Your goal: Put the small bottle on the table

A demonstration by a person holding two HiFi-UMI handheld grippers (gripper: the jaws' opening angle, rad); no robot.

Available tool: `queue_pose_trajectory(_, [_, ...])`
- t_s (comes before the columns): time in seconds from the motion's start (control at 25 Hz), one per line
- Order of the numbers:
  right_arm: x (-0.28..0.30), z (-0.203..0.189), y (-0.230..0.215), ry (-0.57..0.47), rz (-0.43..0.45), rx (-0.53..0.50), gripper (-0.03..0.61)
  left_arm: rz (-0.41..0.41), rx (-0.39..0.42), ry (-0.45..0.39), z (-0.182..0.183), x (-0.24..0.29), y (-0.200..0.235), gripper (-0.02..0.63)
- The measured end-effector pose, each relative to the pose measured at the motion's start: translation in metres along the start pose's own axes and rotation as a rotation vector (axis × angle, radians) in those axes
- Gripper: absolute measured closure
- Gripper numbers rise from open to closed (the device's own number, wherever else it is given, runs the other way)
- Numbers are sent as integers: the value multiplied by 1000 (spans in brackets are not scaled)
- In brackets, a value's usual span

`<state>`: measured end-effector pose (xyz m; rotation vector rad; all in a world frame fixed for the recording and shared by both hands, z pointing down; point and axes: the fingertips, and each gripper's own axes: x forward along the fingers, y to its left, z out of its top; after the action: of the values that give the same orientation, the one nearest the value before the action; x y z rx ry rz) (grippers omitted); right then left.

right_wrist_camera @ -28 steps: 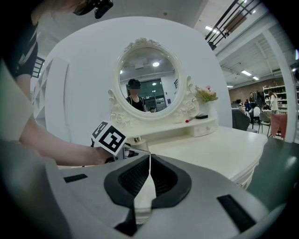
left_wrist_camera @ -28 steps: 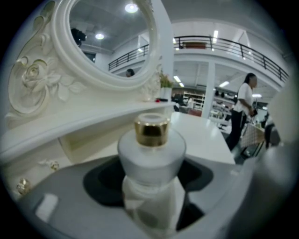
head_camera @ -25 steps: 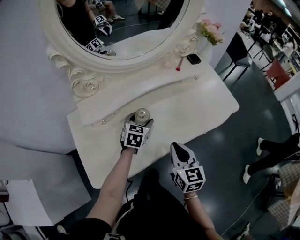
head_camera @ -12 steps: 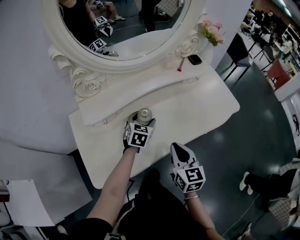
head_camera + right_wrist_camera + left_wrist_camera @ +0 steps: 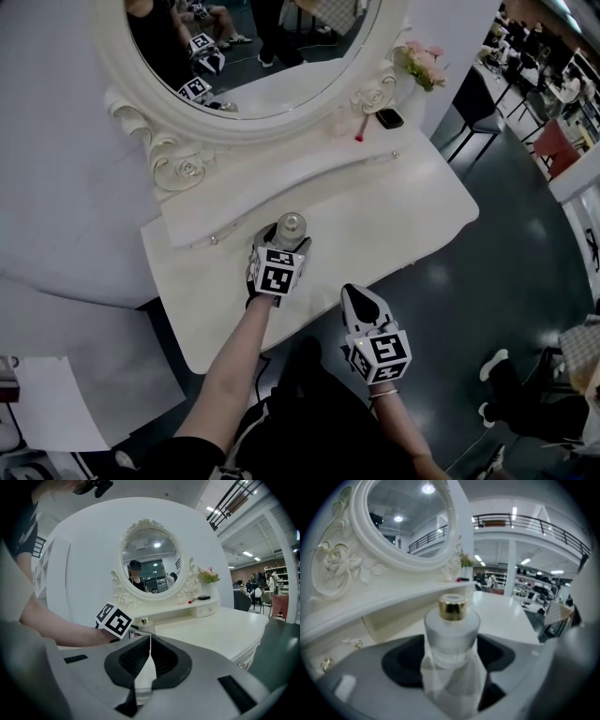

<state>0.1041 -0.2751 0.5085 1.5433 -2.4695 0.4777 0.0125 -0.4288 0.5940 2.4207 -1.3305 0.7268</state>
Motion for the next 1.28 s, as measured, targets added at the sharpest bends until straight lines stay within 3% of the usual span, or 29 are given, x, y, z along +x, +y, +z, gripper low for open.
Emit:
queue_pose_trajectory(0.24, [-4,-3,6,-1,0,5,574,-7,-45,-22,-5,-25,-2,288])
queue_pose_trajectory(0.6, [-10,0,14,-22,-5,-2,574,-6,-124,-99,-1,-72,-1,386])
queue_pose_trajectory(1.28, [-27,2,41,-48,-1,-29,574,26,-139,-181,-11,-162,-1,538])
